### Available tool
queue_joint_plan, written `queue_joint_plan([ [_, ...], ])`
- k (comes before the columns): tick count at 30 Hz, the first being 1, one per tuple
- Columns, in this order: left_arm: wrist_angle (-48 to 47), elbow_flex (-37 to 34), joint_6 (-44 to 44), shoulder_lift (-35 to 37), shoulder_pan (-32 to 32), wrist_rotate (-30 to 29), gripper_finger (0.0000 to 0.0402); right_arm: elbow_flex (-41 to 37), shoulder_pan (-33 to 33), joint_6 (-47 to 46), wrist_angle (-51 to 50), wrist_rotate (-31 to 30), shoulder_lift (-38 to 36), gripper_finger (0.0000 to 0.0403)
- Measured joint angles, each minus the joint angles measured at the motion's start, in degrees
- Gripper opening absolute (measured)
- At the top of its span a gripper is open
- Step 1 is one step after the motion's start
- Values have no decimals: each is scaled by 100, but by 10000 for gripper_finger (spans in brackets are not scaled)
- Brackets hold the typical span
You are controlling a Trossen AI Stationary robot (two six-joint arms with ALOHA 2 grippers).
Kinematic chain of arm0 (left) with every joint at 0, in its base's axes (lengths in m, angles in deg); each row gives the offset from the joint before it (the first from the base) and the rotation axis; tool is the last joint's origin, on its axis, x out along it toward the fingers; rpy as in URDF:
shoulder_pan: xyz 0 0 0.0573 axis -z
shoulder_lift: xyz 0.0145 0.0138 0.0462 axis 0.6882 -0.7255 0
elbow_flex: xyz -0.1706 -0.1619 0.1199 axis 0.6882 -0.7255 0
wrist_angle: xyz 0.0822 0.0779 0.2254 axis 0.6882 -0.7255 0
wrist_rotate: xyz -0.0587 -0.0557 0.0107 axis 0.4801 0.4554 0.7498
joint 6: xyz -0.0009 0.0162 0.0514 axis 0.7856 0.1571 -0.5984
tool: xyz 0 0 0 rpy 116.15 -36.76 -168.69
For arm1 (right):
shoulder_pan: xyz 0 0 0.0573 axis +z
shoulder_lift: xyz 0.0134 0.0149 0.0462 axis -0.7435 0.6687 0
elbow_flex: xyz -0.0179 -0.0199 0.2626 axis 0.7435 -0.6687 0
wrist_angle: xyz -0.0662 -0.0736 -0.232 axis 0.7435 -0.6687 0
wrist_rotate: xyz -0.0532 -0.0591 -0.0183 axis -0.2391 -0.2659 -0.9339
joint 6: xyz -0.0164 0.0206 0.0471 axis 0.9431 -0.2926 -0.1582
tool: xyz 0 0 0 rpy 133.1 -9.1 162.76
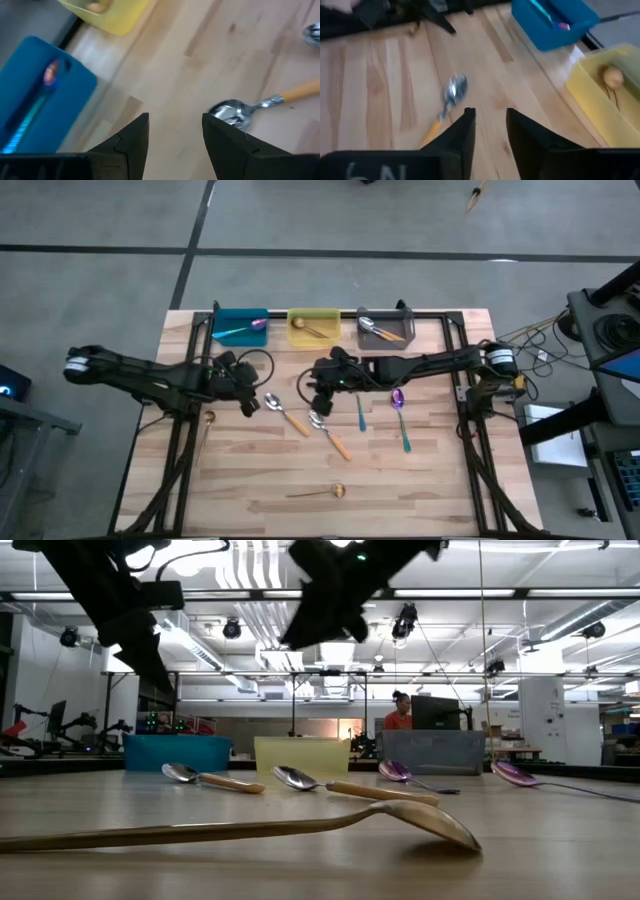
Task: Sort silverware by color (type)
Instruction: Put the yellow spoon into the black bin
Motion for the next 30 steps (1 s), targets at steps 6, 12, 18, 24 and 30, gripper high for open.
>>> queue_joint_plan([
  [6,-108,-2,39,474,174,-263,164,959,91,34,-130,12,1068,143],
  [12,-48,-37,119,900,249,-1061,164,2073,109,93,-978,46,1990,163],
  [18,-43,-37,49,1232,253,-1519,164,2825,161,350,-1564,338,2791,162],
  [24,-33,-37,49,1434,253,-1545,164,3423,193,343,-1651,730,3336,160],
  [30,-8,-37,49,1471,253,-1545,164,3766,228,81,-1723,715,3759,156],
])
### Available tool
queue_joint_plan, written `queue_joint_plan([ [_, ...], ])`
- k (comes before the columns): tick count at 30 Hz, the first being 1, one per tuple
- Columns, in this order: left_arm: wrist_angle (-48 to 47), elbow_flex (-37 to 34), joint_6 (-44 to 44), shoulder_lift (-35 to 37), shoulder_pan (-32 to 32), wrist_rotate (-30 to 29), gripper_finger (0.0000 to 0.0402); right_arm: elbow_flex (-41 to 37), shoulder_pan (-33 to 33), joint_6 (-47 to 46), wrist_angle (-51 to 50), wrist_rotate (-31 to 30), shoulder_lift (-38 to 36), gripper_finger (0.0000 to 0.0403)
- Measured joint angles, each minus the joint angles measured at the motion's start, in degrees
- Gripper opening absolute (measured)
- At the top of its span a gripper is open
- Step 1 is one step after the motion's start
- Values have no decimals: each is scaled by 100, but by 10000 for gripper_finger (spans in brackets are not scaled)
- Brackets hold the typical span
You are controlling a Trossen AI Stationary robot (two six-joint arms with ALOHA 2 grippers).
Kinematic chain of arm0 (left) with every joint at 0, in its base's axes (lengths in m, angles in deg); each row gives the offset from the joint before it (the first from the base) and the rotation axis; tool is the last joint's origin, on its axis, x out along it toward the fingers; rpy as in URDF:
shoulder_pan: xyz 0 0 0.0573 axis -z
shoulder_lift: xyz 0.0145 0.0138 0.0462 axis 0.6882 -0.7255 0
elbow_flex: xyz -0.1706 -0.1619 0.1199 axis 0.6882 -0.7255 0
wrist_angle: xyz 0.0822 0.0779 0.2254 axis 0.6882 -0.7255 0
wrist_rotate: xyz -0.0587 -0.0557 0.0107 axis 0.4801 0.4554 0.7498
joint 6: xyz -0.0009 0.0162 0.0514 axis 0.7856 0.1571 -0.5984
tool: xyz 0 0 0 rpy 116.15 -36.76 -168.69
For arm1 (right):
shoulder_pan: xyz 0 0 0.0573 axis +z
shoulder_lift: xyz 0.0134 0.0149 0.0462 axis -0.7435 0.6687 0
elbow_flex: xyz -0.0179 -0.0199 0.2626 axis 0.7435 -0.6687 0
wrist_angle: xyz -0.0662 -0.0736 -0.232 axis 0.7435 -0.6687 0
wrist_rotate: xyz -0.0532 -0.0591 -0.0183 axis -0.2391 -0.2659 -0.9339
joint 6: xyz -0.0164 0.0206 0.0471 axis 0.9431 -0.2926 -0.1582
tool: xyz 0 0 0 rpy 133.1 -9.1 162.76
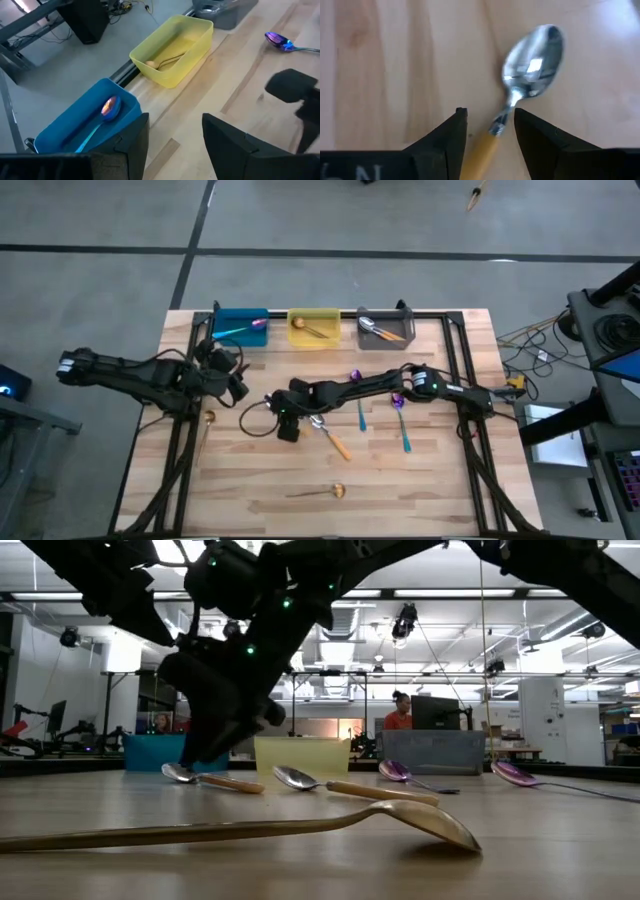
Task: Sort silverware by color (type)
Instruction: Put the yellow spoon into the black bin
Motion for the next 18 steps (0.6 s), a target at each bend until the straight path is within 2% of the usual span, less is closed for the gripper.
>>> queue_joint_plan([
  [8,2,0,16,-13,0,0,164,31,1,-250,-147,-468,174,143],
  [18,-8,0,0,-11,0,0,164,-233,-34,-252,178,-482,163,113],
])
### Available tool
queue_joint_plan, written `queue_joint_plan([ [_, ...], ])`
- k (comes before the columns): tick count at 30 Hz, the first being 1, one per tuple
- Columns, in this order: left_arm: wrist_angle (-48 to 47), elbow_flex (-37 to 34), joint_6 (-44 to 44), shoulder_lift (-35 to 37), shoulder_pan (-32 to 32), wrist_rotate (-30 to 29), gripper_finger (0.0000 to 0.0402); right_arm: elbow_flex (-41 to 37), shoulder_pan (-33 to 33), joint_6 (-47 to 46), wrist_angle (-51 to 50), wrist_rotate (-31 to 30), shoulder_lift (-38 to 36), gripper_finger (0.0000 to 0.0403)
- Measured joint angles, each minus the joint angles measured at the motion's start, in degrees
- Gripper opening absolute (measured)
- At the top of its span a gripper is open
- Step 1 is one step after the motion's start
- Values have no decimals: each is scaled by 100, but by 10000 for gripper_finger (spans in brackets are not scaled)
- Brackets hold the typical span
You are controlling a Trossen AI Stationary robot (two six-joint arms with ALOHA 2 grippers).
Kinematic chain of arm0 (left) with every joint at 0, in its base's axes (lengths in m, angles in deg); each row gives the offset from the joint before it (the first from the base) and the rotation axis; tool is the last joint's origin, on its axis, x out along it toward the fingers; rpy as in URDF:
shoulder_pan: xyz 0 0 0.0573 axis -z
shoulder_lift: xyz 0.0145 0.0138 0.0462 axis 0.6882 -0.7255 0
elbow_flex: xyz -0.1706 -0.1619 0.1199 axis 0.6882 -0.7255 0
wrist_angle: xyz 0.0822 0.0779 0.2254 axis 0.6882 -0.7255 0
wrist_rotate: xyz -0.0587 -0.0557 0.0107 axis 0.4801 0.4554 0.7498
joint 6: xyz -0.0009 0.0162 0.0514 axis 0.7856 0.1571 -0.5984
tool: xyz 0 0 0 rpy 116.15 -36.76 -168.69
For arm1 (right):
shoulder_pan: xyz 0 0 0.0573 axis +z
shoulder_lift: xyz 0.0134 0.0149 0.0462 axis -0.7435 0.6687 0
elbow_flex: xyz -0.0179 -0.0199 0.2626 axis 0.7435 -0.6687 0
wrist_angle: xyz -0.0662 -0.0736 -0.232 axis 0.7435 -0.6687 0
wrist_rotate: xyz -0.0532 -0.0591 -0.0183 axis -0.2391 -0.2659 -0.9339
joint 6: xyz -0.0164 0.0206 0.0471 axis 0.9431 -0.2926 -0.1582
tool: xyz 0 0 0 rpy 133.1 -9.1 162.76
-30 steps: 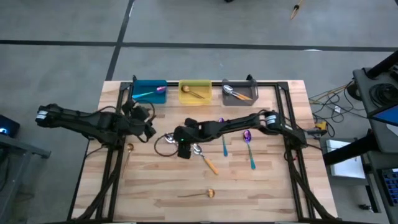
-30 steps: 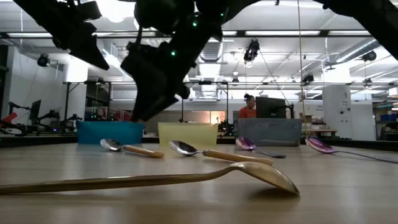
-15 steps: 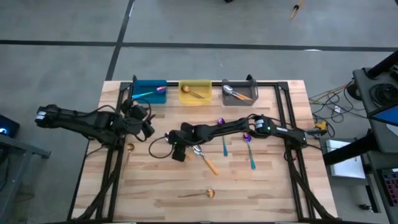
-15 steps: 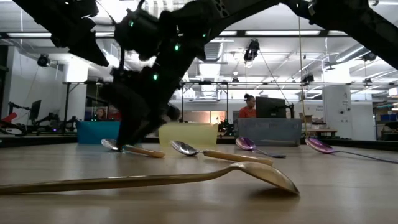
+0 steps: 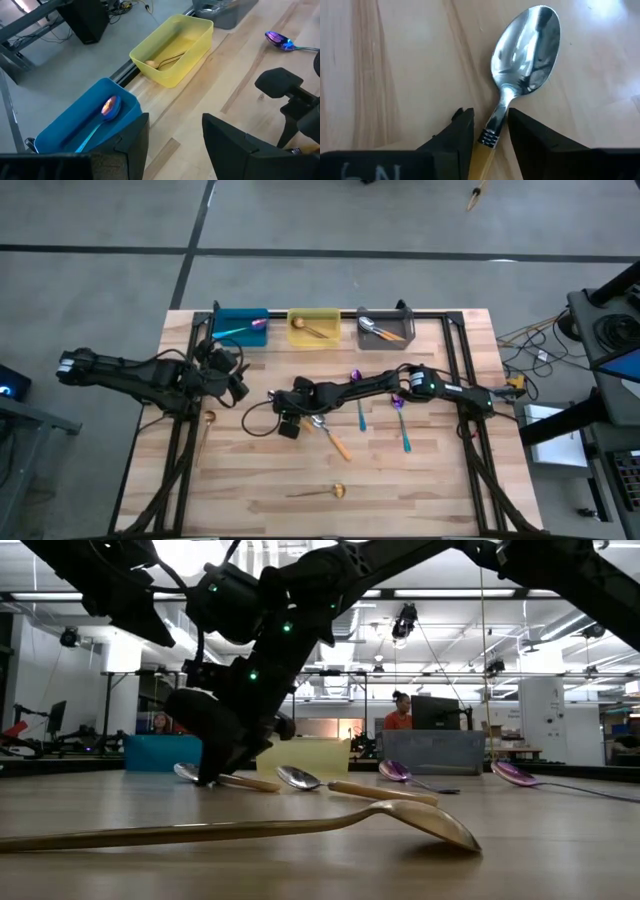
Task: Sort silverware by color (type)
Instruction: Put the yellow spoon into the black bin
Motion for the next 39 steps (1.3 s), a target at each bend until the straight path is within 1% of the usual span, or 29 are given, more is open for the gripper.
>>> queue_joint_plan([
  [4,-1,0,0,-7,0,0,164,-147,0,-129,188,-15,-14,88],
  [7,-2,0,-2,-4,0,0,164,-213,-7,-239,330,16,-17,56],
  [10,-3,0,-4,-2,0,0,164,-276,-15,-257,715,309,-17,25],
  [15,-1,0,-4,-10,1,2,164,-193,4,-345,1134,743,-13,16],
  [18,-1,0,-3,-2,0,2,164,-73,7,-238,1027,757,-54,8],
  [22,0,0,-4,4,0,2,164,112,-16,-22,779,708,-351,7],
  [25,3,0,-4,6,2,2,164,244,-71,273,396,679,-591,7],
  [31,20,0,-87,4,2,7,164,396,-330,1063,-771,558,-1241,8],
  [37,553,69,-933,0,-4,1,164,363,-900,1797,-1775,461,-1947,8],
  [39,736,152,-1227,0,-26,-8,164,325,-1117,1919,-1942,463,-2133,8],
])
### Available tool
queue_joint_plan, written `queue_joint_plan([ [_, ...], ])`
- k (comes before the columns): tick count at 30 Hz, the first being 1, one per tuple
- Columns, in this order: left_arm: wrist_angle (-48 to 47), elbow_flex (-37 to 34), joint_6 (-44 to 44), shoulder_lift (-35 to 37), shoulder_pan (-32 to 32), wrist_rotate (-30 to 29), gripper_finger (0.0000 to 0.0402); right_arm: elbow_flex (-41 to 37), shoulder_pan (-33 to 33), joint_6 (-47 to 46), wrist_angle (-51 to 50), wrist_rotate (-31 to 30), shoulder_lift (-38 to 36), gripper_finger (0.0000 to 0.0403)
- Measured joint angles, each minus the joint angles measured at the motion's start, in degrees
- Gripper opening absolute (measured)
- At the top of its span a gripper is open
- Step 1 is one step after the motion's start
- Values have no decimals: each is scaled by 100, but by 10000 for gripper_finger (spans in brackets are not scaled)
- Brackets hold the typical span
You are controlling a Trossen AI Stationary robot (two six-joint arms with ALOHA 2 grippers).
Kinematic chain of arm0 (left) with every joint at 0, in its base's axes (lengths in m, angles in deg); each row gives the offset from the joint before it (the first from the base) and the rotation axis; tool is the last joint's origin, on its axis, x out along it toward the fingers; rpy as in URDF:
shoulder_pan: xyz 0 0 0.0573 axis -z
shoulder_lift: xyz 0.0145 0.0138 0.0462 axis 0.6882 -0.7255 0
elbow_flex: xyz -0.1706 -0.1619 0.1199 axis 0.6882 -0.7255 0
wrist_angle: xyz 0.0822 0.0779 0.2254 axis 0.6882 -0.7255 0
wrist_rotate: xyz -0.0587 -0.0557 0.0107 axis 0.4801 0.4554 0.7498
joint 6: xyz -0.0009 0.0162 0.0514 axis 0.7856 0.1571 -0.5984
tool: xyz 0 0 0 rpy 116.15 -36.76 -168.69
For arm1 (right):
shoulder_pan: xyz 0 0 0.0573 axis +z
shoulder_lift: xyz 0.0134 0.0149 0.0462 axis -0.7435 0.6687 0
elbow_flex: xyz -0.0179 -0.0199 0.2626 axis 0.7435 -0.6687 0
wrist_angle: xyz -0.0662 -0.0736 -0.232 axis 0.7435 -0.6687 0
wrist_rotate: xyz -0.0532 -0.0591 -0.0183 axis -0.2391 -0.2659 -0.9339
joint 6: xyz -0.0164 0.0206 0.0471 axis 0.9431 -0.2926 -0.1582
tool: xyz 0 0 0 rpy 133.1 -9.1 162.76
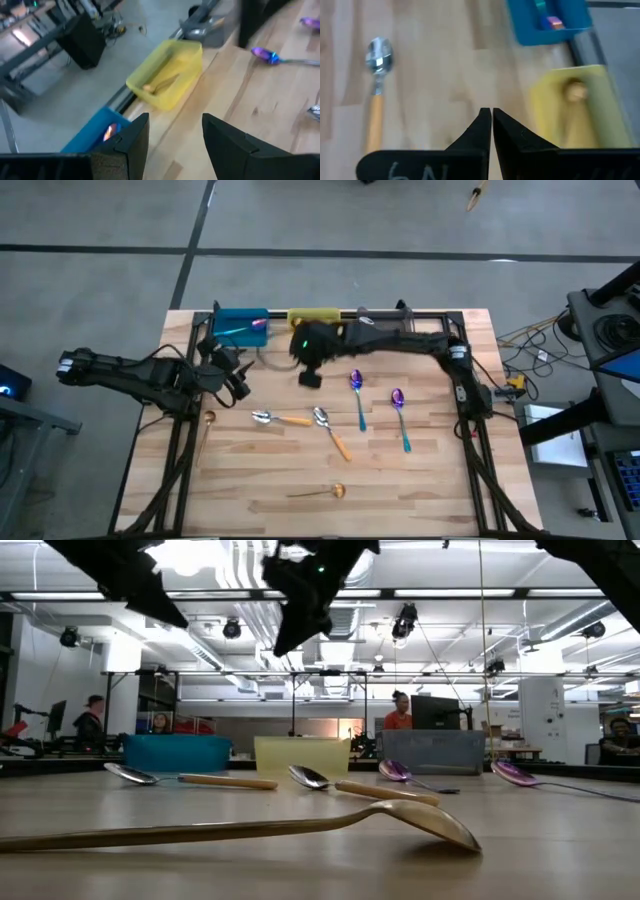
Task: Sort silverware by color (type)
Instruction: Put the yellow spoon into the black bin
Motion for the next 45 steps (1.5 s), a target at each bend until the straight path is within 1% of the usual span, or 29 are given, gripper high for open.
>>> queue_joint_plan([
  [3,161,134,-419,0,-50,-6,164,-80,-271,154,-30,52,-266,8],
  [6,179,191,-732,6,-55,-8,164,-249,-386,382,81,301,-365,8],
  [8,179,174,-956,7,-55,2,164,-493,-372,446,353,395,-365,8],
  [10,162,121,-1075,8,-55,38,164,-835,-317,469,800,661,-365,8],
  [11,155,110,-1106,3,-57,161,164,-1041,-283,464,1093,823,-365,8],
  [12,173,102,-1139,-2,-56,386,164,-1260,-246,433,1436,957,-372,8],
  [14,173,76,-1222,-6,-57,1058,164,-1752,-133,312,2118,1083,-376,8],
  [17,159,-45,-1182,-21,-55,1962,164,-2470,134,168,3070,942,-369,8],
  [20,275,-147,-684,-79,-46,2454,164,-3005,472,-35,3830,834,-367,8],
  [22,289,-280,-330,-134,-40,2904,164,-3178,702,-297,4064,658,-345,8],
  [25,636,-627,99,-197,52,3649,164,-3198,1012,-717,4106,547,-274,9],
  [27,893,-888,441,-241,127,3860,164,-3150,1188,-978,4106,414,-207,11],
  [31,1076,-1382,1094,-334,207,3898,164,-3046,1414,-1066,4161,167,-14,34],
  [36,1307,-1978,1621,-401,207,3655,164,-2776,1458,-1248,4219,-121,431,88],
  [41,1431,-2310,2128,-442,207,3608,164,-2320,1449,-1316,4108,-145,991,147],
  [45,1455,-2400,2335,-499,207,3529,164,-1728,1431,-1304,3587,-138,1402,180],
])
